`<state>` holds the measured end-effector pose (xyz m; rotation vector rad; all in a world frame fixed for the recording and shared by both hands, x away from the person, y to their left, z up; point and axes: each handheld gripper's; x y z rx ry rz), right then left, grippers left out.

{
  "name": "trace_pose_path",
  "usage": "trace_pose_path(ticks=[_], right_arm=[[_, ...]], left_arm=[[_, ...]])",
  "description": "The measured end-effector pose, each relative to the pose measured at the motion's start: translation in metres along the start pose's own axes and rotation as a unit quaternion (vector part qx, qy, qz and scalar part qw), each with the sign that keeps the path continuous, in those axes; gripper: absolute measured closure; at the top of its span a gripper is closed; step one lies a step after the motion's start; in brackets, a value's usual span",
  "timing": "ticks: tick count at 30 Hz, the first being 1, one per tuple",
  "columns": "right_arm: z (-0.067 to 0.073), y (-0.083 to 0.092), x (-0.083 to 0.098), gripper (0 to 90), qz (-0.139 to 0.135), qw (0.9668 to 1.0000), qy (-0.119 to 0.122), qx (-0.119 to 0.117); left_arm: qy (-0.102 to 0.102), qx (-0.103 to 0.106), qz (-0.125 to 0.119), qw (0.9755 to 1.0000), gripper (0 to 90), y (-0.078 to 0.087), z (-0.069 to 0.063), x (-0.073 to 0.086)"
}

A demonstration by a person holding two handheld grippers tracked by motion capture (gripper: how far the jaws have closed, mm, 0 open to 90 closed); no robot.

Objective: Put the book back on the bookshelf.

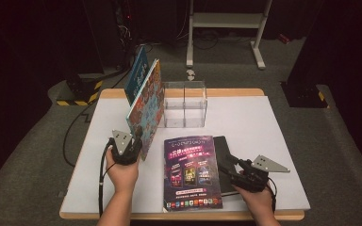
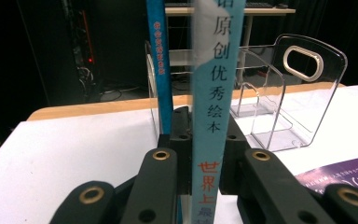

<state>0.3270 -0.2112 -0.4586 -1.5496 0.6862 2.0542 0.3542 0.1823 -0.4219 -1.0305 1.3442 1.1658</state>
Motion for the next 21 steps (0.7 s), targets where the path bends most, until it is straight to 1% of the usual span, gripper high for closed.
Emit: trace_pose_path(ticks=[5, 10, 17, 21], right_arm=[[0.0, 0.0, 0.0, 45.6, 0.0, 1.0, 0.0, -0.001], [0.0, 0.0, 0.0, 45.6, 0.0, 1.0, -0.001, -0.001], [0.0, 0.0, 0.0, 45.6, -0.001, 1.0, -0.002, -0.001], [0.0, 0.0, 0.0, 45.6, -0.001, 1.0, -0.001, -0.002]], left_arm=[[0.0, -0.006, 0.001, 1.0, 80.5, -0.004, -0.002, -0.001], [-0.004, -0.013, 0.001, 0.9999, 80.5, -0.009, -0.005, -0.002], [-0.003, -0.032, -0.002, 0.9995, 80.4, -0.017, -0.01, -0.002], [-0.003, -0.039, -0.001, 0.9992, 80.4, -0.021, -0.013, -0.003]])
Point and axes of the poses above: each handheld gripper's, and its own axes: y roughly backward along the jaws, x roughly out of its underside, z roughly to its left, and after that the axes turned 8 degrees about -z, right-handed
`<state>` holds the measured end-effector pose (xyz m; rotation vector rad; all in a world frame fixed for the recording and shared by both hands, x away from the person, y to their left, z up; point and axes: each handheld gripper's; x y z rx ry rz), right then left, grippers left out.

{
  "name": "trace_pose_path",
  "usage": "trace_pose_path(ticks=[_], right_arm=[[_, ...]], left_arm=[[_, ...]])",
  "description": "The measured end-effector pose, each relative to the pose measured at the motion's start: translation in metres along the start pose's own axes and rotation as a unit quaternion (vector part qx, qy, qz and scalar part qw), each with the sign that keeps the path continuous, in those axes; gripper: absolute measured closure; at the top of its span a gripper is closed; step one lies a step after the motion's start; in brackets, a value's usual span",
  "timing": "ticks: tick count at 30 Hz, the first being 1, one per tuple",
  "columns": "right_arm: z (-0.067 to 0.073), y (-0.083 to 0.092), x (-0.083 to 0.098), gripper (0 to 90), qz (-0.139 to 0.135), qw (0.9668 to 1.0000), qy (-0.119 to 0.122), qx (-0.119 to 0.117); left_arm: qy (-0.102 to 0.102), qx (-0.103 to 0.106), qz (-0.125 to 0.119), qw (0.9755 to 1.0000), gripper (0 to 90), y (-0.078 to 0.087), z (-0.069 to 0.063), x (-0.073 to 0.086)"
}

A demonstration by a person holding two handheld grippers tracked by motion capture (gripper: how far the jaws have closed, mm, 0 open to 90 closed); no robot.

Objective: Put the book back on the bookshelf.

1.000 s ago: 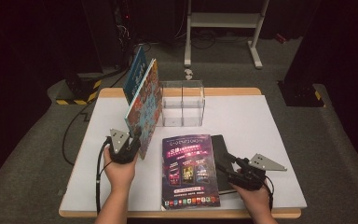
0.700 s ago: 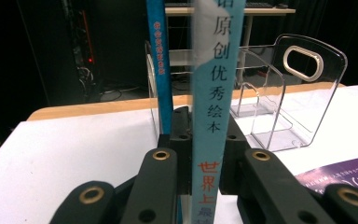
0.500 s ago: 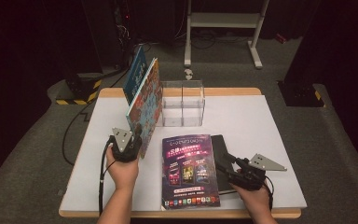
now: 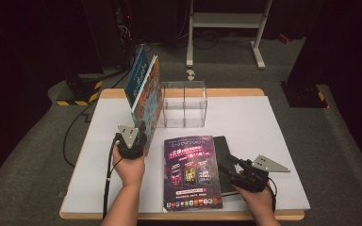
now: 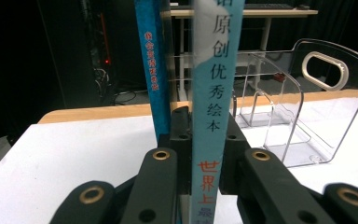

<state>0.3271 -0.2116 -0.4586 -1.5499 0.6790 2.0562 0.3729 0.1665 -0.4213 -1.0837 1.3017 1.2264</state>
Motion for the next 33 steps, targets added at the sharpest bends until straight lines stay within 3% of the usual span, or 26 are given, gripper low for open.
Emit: trace_pose_path(ticks=[25, 33], right_arm=[[0.0013, -0.0011, 0.0001, 45.6, 0.002, 1.0, 0.001, -0.003], [0.0018, -0.0007, -0.0001, 45.6, 0.001, 1.0, 0.002, -0.004]], left_arm=[[-0.004, -0.014, 0.0, 0.9999, 77.9, -0.0007, -0.0011, 0.0024], [-0.011, -0.029, -0.006, 0.9995, 78.6, -0.003, -0.0034, 0.0018]])
Point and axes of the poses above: each handheld gripper's, and its own axes: y roughly backward along the jaws, x roughly out of its underside, z roughly to its left, and after that the axes turned 8 degrees about -z, right-handed
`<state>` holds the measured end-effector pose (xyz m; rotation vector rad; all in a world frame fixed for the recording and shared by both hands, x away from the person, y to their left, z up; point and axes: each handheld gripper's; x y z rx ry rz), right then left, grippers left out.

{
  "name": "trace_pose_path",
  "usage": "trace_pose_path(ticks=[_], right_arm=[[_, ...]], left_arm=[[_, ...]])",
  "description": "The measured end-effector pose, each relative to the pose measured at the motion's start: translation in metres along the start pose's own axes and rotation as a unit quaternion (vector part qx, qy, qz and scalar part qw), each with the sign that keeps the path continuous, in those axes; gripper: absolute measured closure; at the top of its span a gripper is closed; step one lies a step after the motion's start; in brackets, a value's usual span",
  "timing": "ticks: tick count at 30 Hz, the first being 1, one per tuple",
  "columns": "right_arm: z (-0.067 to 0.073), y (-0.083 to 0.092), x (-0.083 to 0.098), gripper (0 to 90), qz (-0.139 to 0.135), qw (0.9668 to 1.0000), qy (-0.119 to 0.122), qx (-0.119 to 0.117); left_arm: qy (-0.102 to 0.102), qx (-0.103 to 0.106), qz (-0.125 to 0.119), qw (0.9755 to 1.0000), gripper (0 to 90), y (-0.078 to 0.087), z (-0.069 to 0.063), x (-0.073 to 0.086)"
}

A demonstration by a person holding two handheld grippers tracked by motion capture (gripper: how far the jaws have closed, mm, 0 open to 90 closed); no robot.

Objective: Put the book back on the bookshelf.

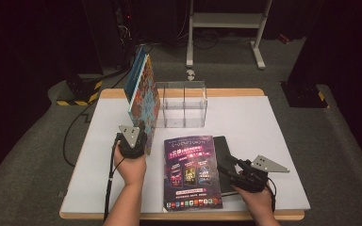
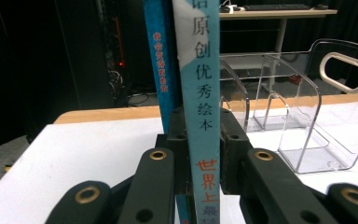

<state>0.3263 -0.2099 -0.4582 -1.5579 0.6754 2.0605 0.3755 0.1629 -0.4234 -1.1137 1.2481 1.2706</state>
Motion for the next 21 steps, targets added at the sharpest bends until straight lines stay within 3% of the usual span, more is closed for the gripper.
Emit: trace_pose_path(ticks=[6, 21], right_arm=[[-0.0004, 0.0005, 0.0001, 45.5, -0.001, 1.0, -0.001, -0.001], [0.0008, -0.0014, 0.0013, 45.5, 0.004, 1.0, 0.001, -0.002]], left_arm=[[-0.005, -0.004, 0.0, 1.0, 79.2, -0.001, 0.0005, -0.001], [0.018, 0.003, 0.0, 0.9998, 76.8, 0.001, 0.0076, 0.0015]])
Point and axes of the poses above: each handheld gripper's, and its own axes: y roughly backward along the jaws, x roughly out of its underside, z roughly to its left, and after that the axes turned 8 degrees about -z, right-handed
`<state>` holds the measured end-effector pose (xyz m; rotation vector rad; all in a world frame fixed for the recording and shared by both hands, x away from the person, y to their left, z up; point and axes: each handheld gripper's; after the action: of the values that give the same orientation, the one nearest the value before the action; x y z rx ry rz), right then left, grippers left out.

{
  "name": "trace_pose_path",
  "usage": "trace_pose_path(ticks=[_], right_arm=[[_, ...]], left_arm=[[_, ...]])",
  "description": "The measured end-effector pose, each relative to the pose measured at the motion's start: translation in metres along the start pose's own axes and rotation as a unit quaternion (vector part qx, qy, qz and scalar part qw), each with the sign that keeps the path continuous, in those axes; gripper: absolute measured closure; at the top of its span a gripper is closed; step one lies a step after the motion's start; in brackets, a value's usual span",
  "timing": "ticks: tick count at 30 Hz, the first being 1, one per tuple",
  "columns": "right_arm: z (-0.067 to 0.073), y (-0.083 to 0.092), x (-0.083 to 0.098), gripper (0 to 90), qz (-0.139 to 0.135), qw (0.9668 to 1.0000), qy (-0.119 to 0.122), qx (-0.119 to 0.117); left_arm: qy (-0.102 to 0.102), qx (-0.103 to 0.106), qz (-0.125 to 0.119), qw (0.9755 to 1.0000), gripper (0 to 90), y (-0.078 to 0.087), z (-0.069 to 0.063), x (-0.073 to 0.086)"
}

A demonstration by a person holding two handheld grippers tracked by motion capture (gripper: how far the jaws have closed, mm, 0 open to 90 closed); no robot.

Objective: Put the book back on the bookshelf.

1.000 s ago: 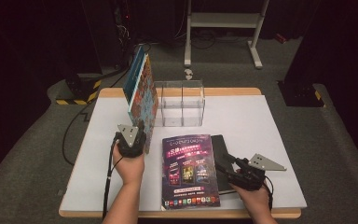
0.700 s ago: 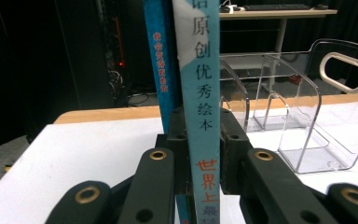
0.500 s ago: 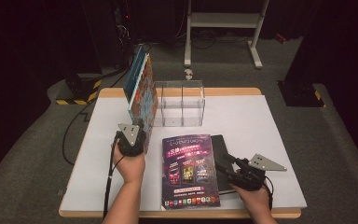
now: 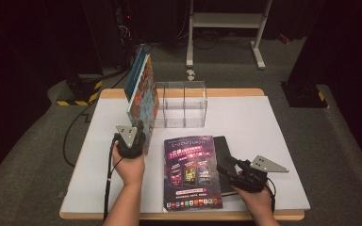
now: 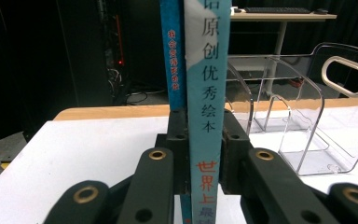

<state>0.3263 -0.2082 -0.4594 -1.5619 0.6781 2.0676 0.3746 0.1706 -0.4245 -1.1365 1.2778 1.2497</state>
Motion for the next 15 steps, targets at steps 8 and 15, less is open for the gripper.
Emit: trace_pose_path(ticks=[8, 15], right_arm=[[0.0005, -0.0011, 0.0004, 45.4, 0.002, 1.0, 0.0, 0.0], [0.0004, -0.0015, 0.0009, 45.4, 0.003, 1.0, 0.0, 0.0]], left_arm=[[0.009, 0.011, 0.001, 0.9999, 70.2, -0.0002, 0.0028, -0.0004], [0.02, 0.023, 0.007, 0.9995, 67.7, -0.0011, 0.0055, -0.001]])
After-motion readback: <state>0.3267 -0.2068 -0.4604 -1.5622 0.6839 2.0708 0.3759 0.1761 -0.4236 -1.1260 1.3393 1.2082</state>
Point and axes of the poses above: each handheld gripper's, and its own axes: y roughly backward along the jaws, x roughly out of its underside, z roughly to its left, and after that the axes turned 8 degrees about -z, right-handed
